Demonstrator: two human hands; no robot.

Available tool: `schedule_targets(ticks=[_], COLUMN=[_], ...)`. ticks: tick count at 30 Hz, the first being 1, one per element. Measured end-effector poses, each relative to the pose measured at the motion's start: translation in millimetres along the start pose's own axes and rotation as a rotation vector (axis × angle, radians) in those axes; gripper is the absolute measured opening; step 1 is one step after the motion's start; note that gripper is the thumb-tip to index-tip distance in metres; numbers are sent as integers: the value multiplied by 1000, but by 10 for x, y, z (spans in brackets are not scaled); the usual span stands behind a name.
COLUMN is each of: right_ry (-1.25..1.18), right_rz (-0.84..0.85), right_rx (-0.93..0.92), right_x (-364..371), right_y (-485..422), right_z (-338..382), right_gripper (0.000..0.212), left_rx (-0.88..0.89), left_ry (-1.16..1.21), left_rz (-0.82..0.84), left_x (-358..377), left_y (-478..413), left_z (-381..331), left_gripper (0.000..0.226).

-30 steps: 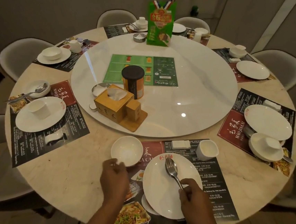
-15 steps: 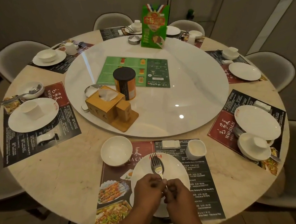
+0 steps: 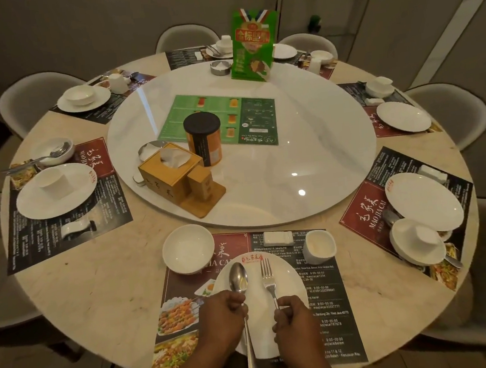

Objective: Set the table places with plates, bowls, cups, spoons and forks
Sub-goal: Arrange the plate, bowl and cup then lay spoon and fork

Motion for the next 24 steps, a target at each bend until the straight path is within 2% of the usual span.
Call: schedule_targets(ticks=[8,12,16,24], right_ry=[131,306,414,531], right_rz=[-32,-69,-19,32], right_rx=[-53,-130,-126,-132], right_x=[129,75,71,72], right_y=[-54,-85,-136,-203], right_z=[31,154,201,238], right_gripper=[24,13,6,11], left_rx=[63,117,202,306], left_ry=[-158,-281,-415,-511], left_rz=[-3,-37,-85,-116], left_x=[9,19,22,8], left_y=[-128,-168,-172,-187], left_z=[-75,-121,-211,-233], left_gripper=[18,18,21,31])
Point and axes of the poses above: each hand's wrist, its own y-axis away from the middle knuckle, its own x-axis out of the palm, z = x × y, the point moved 3 cm from there along -y, towards the middle knuckle, and after that the axes turned 14 degrees about -x, right-handed, at the moved point
